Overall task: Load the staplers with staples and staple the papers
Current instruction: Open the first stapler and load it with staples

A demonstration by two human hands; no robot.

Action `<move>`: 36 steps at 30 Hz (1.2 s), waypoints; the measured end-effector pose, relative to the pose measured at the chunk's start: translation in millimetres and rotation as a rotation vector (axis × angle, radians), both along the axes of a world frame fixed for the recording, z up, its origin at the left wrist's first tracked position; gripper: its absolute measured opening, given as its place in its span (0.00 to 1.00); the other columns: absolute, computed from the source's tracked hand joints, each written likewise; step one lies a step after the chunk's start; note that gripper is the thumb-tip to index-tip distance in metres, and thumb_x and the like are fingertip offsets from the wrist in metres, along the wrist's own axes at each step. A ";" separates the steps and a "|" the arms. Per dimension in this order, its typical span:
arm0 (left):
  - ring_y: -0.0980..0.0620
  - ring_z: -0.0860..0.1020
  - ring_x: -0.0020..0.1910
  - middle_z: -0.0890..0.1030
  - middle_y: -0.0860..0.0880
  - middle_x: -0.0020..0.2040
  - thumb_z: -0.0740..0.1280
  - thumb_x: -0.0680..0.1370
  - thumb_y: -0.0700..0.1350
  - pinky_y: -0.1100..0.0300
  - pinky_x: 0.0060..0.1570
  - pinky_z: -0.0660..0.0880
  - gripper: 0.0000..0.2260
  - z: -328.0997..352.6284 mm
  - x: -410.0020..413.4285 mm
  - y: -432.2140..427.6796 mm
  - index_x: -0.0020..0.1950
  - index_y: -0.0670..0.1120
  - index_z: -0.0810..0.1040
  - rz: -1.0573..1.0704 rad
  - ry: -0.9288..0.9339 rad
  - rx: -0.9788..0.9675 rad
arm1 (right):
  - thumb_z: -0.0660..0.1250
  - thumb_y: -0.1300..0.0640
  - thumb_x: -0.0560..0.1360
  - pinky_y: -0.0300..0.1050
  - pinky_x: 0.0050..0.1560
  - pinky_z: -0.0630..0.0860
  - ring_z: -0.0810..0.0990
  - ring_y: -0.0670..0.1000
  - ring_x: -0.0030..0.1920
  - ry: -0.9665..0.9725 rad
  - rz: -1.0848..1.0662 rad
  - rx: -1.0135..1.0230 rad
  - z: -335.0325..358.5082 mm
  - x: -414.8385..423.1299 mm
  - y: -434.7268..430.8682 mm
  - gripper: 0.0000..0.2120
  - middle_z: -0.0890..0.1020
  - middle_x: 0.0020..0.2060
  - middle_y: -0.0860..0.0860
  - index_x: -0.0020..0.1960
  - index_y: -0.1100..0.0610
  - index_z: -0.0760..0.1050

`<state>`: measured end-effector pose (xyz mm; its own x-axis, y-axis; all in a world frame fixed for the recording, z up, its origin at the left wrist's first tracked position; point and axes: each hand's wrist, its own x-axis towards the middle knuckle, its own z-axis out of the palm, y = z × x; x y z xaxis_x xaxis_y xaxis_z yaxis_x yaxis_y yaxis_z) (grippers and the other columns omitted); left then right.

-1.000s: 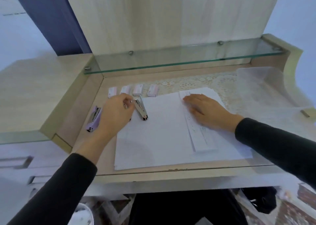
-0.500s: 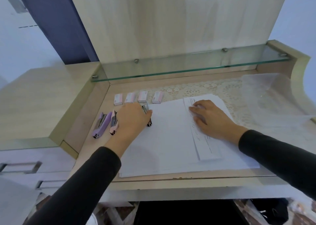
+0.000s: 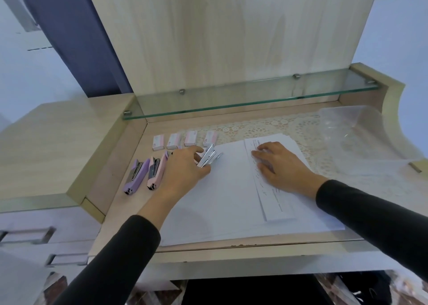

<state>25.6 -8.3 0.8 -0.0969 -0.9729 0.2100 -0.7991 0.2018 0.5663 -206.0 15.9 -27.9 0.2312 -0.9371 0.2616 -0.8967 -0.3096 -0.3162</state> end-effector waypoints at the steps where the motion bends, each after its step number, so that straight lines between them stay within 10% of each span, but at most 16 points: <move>1: 0.55 0.75 0.35 0.77 0.54 0.40 0.72 0.69 0.43 0.64 0.37 0.71 0.17 0.3 1.1 1.0 0.57 0.46 0.77 -0.018 0.026 0.013 | 0.58 0.57 0.76 0.46 0.60 0.68 0.69 0.55 0.62 -0.002 0.000 0.002 -0.3 -0.2 0.0 0.15 0.74 0.60 0.56 0.61 0.59 0.73; 13: 0.58 0.81 0.34 0.82 0.53 0.34 0.71 0.71 0.36 0.68 0.38 0.77 0.05 20.2 -8.3 14.5 0.42 0.46 0.81 -0.155 0.634 0.268 | 0.67 0.49 0.72 0.44 0.62 0.69 0.77 0.49 0.57 -0.314 -0.028 0.035 40.7 8.7 -1.7 0.15 0.80 0.56 0.49 0.57 0.53 0.78; 21: 0.58 0.80 0.41 0.82 0.54 0.41 0.72 0.70 0.38 0.64 0.48 0.77 0.09 21.4 -30.8 18.9 0.46 0.50 0.80 -0.277 0.588 0.132 | 0.71 0.61 0.69 0.48 0.47 0.81 0.84 0.51 0.44 -0.853 0.062 0.195 51.9 35.5 8.6 0.10 0.83 0.45 0.53 0.50 0.58 0.79; 36: 0.65 0.79 0.38 0.80 0.53 0.41 0.68 0.72 0.33 0.74 0.42 0.73 0.06 14.8 -35.0 14.2 0.47 0.40 0.77 -0.295 0.614 0.033 | 0.69 0.64 0.71 0.42 0.49 0.80 0.83 0.51 0.43 -0.902 0.045 0.187 44.1 42.3 8.1 0.06 0.83 0.43 0.56 0.47 0.59 0.76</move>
